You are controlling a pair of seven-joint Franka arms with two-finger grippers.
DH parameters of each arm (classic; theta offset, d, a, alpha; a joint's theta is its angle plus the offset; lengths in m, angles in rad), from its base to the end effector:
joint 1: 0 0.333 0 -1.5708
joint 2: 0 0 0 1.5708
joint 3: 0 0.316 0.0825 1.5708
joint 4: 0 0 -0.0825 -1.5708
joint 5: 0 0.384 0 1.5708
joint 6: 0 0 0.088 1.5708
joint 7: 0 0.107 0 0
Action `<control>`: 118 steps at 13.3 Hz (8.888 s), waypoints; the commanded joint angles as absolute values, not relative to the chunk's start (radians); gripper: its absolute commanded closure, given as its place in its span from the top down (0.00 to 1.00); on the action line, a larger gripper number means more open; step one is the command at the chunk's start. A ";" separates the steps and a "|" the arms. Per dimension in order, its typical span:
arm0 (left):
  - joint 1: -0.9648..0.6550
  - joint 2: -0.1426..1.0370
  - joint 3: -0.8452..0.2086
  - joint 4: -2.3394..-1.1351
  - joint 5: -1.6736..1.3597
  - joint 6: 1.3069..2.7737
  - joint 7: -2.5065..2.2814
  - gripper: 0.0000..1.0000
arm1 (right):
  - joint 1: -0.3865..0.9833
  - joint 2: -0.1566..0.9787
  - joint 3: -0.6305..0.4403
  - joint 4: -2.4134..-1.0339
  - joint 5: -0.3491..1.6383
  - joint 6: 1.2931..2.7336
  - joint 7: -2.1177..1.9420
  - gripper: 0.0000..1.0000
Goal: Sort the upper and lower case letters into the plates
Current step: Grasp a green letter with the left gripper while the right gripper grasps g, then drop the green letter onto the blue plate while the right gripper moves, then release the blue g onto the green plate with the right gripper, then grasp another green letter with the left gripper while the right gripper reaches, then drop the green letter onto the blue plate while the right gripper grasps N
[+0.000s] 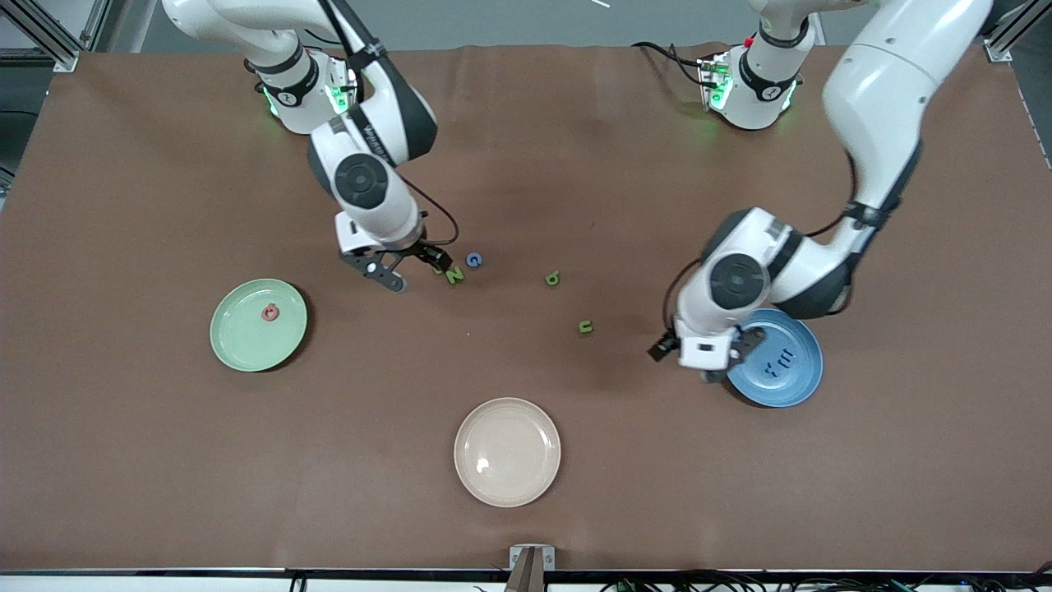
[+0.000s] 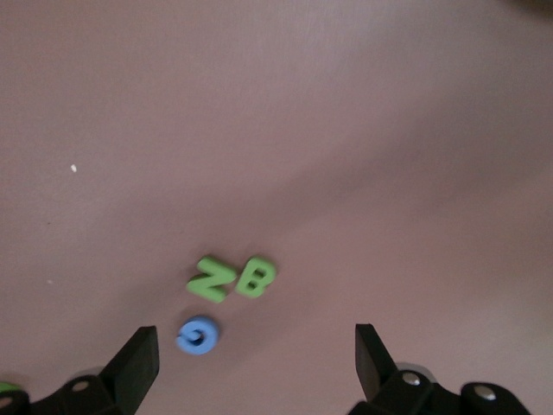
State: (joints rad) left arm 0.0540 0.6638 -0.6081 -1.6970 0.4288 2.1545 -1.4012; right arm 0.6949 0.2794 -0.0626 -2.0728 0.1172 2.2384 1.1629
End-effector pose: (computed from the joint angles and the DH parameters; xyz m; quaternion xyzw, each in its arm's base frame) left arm 0.5952 -0.2975 0.2566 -0.9418 -0.3346 0.0244 0.0213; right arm 0.4595 0.3417 0.2862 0.9522 -0.2982 -0.0626 0.0220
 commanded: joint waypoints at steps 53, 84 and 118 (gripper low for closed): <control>0.301 0.621 -0.833 -1.861 0.577 2.154 -1.283 1.00 | 0.110 0.445 -0.084 -2.075 0.114 2.371 -0.107 0.13; -0.224 0.712 -0.588 -1.775 0.643 2.329 -1.862 0.00 | 0.672 0.331 -0.074 -2.049 0.114 2.317 0.152 1.00; 0.348 0.512 -0.782 -1.672 0.644 1.919 -1.014 1.00 | 0.735 0.448 -0.103 -2.036 0.121 2.437 0.106 0.07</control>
